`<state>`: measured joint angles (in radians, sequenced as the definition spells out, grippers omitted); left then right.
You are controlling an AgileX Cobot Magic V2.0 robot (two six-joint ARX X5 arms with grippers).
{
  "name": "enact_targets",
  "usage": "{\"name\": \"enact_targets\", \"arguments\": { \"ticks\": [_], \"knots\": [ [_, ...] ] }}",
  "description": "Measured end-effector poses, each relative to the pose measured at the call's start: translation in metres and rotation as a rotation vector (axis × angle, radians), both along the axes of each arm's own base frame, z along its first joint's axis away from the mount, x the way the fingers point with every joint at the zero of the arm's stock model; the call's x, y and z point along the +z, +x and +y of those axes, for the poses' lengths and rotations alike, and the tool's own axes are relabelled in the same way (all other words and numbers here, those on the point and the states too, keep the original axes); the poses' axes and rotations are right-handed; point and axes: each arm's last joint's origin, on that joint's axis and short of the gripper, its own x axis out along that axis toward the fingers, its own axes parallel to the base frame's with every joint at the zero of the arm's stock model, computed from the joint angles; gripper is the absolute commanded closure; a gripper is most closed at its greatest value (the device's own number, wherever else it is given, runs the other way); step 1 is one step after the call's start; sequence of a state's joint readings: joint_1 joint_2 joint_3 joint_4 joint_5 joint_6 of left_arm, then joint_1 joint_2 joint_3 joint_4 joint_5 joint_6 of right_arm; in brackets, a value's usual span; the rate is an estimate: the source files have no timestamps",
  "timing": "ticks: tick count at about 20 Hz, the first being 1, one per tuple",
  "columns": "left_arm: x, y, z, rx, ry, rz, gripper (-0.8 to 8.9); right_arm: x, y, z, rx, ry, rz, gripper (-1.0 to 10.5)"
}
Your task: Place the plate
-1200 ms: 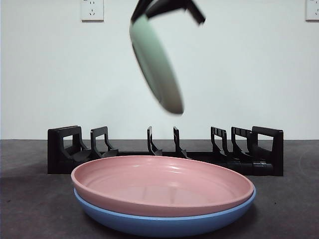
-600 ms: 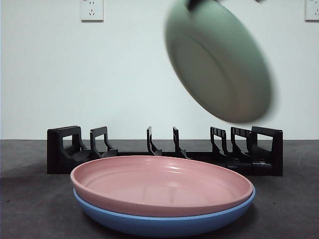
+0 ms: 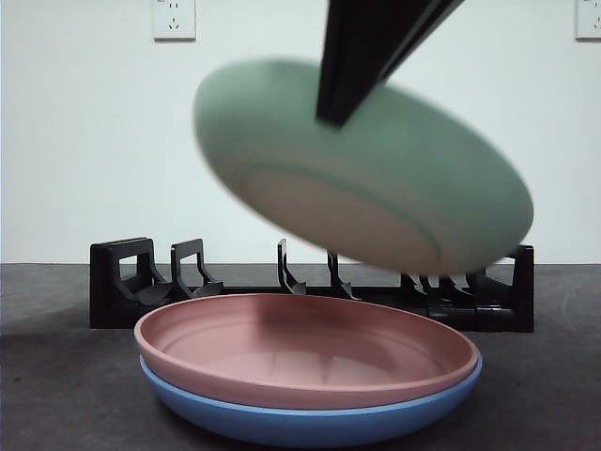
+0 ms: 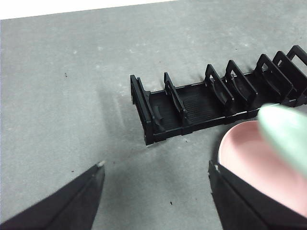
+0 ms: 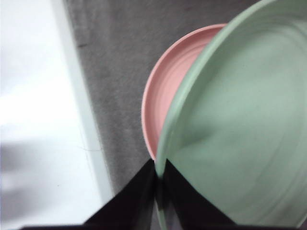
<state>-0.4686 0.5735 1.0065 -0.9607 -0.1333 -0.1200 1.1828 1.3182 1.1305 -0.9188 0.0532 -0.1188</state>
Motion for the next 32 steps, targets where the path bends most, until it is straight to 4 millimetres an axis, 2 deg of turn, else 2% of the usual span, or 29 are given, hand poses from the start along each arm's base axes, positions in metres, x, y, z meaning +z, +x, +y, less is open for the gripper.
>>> {"name": "enact_targets", "arguments": {
  "ticks": [4,8,15,17,22,24,25,28,30,32],
  "knots": [
    [0.000,0.000,0.000,0.000,0.000,0.000,4.69,-0.023,0.003,0.025,0.014,-0.032,0.019,9.3],
    [0.000,0.000,0.000,0.000,0.000,0.000,4.69,-0.051,0.008,0.041,0.008,-0.123,0.058,9.3],
    [0.000,0.000,0.000,0.000,0.001,0.000,4.69,-0.073,0.013,0.056,-0.008,-0.145,0.065,9.3],
    [0.000,0.000,0.000,0.000,0.000,0.000,4.69,-0.079,0.013,0.058,-0.006,-0.164,0.074,8.8],
    [0.000,0.000,0.000,0.000,0.000,0.000,4.69,-0.079,0.011,0.059,-0.027,-0.158,0.098,6.8],
    [0.000,0.000,0.000,0.000,0.000,0.000,4.69,-0.075,0.011,0.058,-0.044,-0.144,0.099,6.2],
    [0.000,0.000,0.000,0.000,0.000,0.000,4.69,-0.065,0.011,0.057,-0.049,-0.112,0.091,6.2],
    [0.000,0.000,0.000,0.000,-0.002,-0.005,4.69,-0.018,0.011,0.040,-0.098,0.026,-0.024,6.2],
    [0.002,0.001,-0.001,0.000,-0.012,-0.024,4.69,0.013,0.021,0.010,-0.215,0.077,-0.147,6.2],
    [0.005,0.002,-0.001,0.000,-0.024,-0.048,4.69,0.033,0.040,-0.022,-0.355,0.129,-0.206,6.2]
  ]
}}
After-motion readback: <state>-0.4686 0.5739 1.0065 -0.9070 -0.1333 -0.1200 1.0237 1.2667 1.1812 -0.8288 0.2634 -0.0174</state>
